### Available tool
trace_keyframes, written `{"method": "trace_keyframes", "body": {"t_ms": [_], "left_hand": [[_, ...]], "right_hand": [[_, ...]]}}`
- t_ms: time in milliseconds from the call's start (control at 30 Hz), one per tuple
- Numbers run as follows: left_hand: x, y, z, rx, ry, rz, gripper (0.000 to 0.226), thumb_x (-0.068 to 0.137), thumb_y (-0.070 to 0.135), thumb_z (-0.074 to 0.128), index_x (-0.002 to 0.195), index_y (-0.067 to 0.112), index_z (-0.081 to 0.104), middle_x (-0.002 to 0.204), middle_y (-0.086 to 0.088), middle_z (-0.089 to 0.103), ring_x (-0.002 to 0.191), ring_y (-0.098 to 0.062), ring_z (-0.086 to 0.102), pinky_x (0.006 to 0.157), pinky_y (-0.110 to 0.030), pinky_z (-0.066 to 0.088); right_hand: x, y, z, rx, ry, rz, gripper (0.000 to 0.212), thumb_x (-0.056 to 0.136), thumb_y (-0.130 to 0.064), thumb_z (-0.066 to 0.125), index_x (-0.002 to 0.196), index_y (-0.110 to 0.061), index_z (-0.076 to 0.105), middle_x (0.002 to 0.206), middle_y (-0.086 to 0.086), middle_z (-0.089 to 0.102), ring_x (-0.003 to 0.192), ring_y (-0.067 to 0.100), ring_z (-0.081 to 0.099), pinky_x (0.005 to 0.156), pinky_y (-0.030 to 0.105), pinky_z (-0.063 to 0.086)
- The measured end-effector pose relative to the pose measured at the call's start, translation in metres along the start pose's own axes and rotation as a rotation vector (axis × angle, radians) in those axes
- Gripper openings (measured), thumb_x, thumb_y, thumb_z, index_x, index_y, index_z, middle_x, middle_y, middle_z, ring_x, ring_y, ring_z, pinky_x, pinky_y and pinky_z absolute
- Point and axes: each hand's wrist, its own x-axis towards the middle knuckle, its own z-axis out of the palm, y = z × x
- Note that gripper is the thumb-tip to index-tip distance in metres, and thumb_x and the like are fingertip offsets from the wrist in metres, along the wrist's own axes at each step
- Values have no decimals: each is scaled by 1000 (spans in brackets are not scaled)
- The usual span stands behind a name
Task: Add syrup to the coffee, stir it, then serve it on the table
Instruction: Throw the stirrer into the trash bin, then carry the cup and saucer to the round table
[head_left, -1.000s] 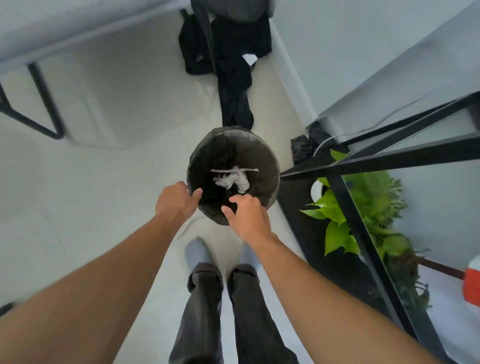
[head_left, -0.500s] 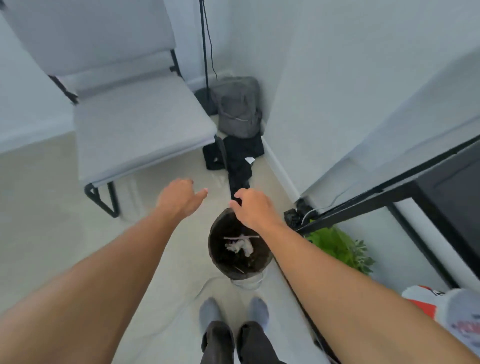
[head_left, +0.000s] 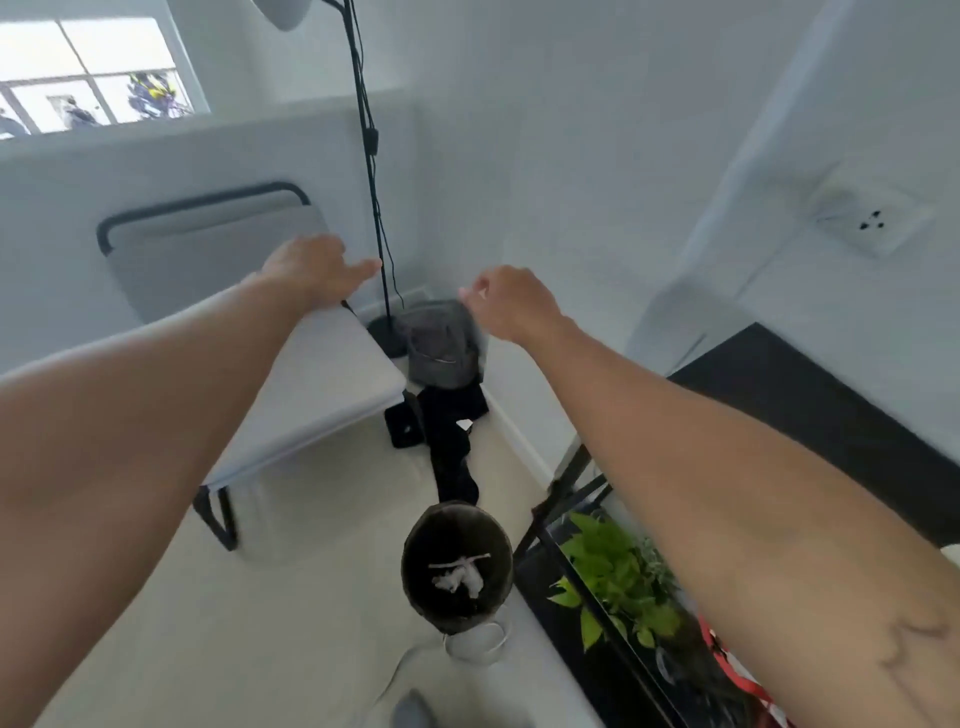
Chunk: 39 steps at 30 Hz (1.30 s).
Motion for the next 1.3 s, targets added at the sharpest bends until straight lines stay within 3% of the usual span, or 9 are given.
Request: {"method": "trace_keyframes", "body": {"t_ms": [100, 233, 433, 600, 767, 1033, 1200, 1300], "left_hand": [[-6, 33, -40, 50, 51, 72, 76, 96, 63, 43, 143, 3, 47, 147, -18, 47, 136, -36, 42, 109, -45, 35], [-22, 91, -62, 86, 80, 158, 78, 97, 63, 40, 145, 2, 44, 149, -19, 45, 136, -37, 41, 109, -45, 34], [-50, 195, -55, 98, 77, 301, 79, 96, 66, 38, 141, 2, 48, 145, -17, 50, 133, -36, 45, 107, -44, 37], [-79, 288, -30, 103, 64, 459, 79, 94, 67, 41, 140, 3, 51, 145, -17, 51, 134, -36, 45, 108, -42, 37], [-121, 371, 5, 107, -22, 630, 82, 92, 69, 44, 144, 7, 47, 151, -13, 45, 139, -33, 40, 110, -42, 33], [-193, 467, 59, 151, -141, 861, 82, 90, 70, 47, 143, 8, 47, 149, -10, 47, 138, -30, 40, 107, -40, 35], [-228, 498, 93, 179, -215, 971, 84, 89, 70, 50, 146, 9, 43, 152, -9, 45, 138, -30, 41, 108, -41, 36], [-242, 508, 114, 199, -261, 1016, 87, 87, 70, 53, 148, 10, 41, 154, -8, 42, 140, -29, 39, 110, -41, 36]], "right_hand": [[-9, 5, -55, 28, 85, 14, 39, 99, -45, 51, 107, -12, 70, 112, 10, 72, 107, 31, 65, 97, 42, 52], [-35, 27, -110, -7, 164, 26, 42, 98, -48, 51, 114, -13, 69, 117, 9, 70, 111, 30, 64, 98, 42, 51], [-91, 84, -173, -33, 232, 113, 45, 99, -48, 48, 114, -11, 68, 114, 8, 70, 108, 29, 65, 96, 43, 53], [-148, 143, -212, -26, 306, 227, 44, 101, -46, 49, 109, -9, 70, 110, 9, 71, 104, 27, 64, 83, 33, 49], [-215, 203, -239, 14, 386, 388, 39, 99, -45, 49, 97, -11, 68, 108, 9, 69, 100, 28, 64, 83, 34, 51], [-331, 277, -262, 19, 484, 646, 44, 97, -47, 50, 68, -14, 58, 78, 3, 63, 80, 26, 65, 75, 36, 53], [-394, 307, -255, 16, 486, 785, 42, 98, -43, 51, 74, -11, 62, 77, 3, 62, 79, 22, 60, 66, 29, 42], [-422, 319, -242, 32, 472, 842, 41, 99, -41, 51, 81, -8, 67, 84, 6, 67, 88, 25, 63, 77, 34, 48]]}}
